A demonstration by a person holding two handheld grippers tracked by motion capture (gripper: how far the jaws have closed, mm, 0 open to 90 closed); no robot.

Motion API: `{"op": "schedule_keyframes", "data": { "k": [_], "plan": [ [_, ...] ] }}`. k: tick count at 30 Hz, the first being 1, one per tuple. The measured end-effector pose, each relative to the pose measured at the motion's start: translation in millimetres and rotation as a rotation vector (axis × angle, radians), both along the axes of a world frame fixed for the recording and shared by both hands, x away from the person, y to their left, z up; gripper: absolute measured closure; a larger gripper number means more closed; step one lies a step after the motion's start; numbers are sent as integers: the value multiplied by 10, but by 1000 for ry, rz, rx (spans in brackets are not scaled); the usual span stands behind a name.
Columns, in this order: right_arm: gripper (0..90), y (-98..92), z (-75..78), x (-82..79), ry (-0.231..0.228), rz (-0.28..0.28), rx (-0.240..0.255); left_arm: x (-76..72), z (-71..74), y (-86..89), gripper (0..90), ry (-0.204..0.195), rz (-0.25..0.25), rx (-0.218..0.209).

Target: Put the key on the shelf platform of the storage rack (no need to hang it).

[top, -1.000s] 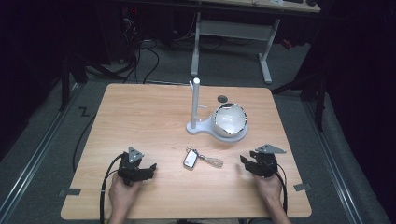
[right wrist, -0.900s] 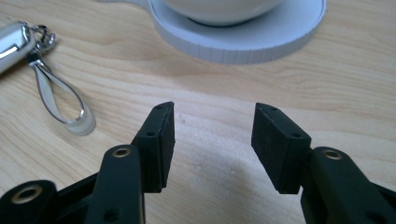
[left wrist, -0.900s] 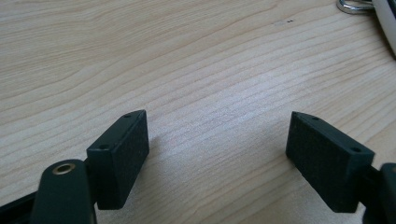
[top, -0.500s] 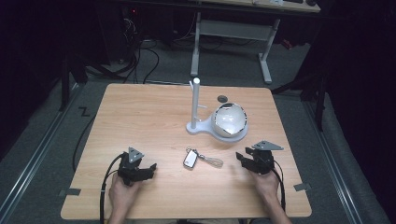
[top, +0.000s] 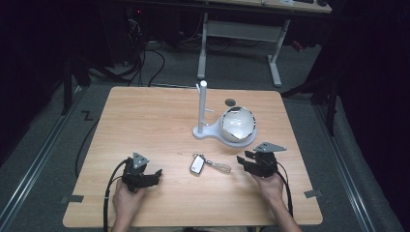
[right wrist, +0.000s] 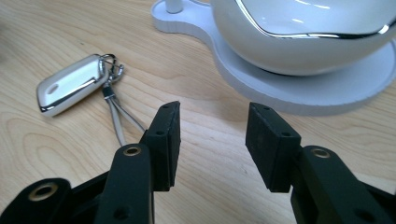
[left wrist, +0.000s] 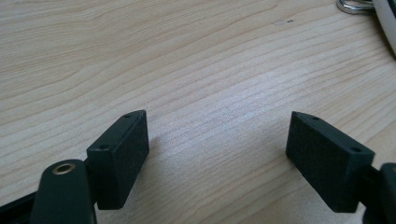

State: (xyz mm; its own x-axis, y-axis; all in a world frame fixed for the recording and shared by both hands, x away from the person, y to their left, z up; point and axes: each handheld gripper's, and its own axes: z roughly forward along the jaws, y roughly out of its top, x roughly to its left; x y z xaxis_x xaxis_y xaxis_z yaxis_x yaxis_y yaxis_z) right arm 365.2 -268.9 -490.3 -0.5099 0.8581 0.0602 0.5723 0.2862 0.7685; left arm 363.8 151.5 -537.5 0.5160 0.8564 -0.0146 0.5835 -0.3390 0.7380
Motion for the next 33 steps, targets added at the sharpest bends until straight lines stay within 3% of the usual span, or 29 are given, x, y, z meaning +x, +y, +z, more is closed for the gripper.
{"op": "schedule_keyframes", "data": {
  "k": [12, 17, 27, 33],
  "plan": [
    [584, 284, 59, 65, 12, 106, 3, 0, 0, 0, 216, 0, 0, 0],
    [590, 371, 45, 86, 23, 125, 13, 0, 0, 0, 216, 0, 0, 0],
    [624, 636, 1, 148, 51, 214, -24, 0, 0, 0, 216, 0, 0, 0],
    [634, 741, -63, 213, 69, 233, -30, 0, 0, 0, 216, 0, 0, -1]
  ]
}}
